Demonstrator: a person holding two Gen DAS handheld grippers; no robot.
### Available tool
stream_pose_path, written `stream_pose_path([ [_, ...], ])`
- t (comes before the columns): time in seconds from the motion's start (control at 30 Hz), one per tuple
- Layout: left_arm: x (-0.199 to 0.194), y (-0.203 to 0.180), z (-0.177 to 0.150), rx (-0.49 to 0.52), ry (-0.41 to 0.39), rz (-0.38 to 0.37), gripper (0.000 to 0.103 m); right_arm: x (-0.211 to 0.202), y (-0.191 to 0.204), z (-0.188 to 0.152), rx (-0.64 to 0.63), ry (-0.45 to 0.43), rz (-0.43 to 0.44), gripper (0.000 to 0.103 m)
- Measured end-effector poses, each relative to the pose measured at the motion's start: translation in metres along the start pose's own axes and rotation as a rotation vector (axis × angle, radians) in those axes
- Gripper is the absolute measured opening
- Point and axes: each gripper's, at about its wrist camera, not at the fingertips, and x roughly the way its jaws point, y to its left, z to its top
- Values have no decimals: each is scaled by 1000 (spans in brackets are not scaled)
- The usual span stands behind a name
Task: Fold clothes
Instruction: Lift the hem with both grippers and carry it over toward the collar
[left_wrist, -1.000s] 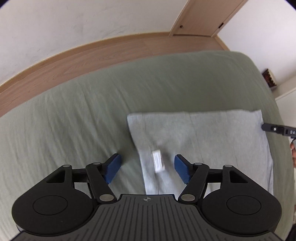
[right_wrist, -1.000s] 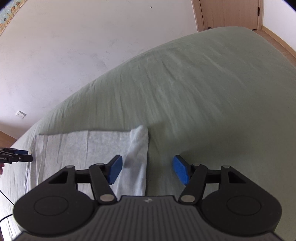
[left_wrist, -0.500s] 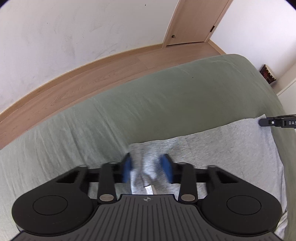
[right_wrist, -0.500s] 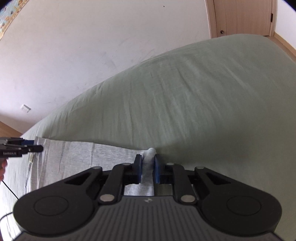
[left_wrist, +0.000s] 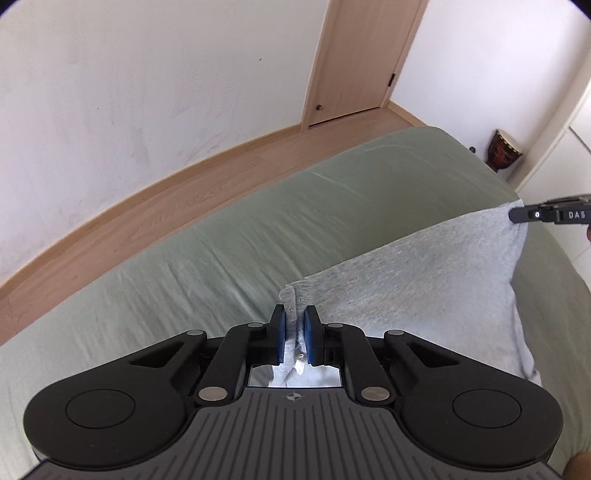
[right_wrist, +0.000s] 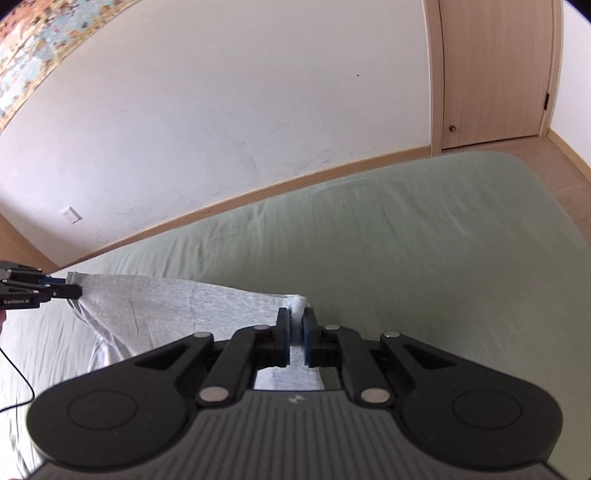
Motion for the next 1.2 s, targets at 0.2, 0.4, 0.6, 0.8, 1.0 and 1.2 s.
stream_pose_path([
  [0.2,-45,-43,-43,86,11,20,10,-60,39,-44,-93,36,-18,7],
  [0.4,-76,-68,-83,118,-3,38,10,-95,72,-86,-117,32,-28,7],
  [0.6,-97,-94,-125,150,-38,60,10,-115,80,-130,-94,13,-23,7],
  [0.8,-92,-111,-168,162,-21,62,10,-107,73,-185,-67,45,-29,7],
  [1.0,-78,-119,-204,166,14,62,10,-88,67,-221,-38,82,-44,7],
  [1.2,-65,-121,-222,137,33,60,10,-74,58,-237,-20,96,-52,7],
])
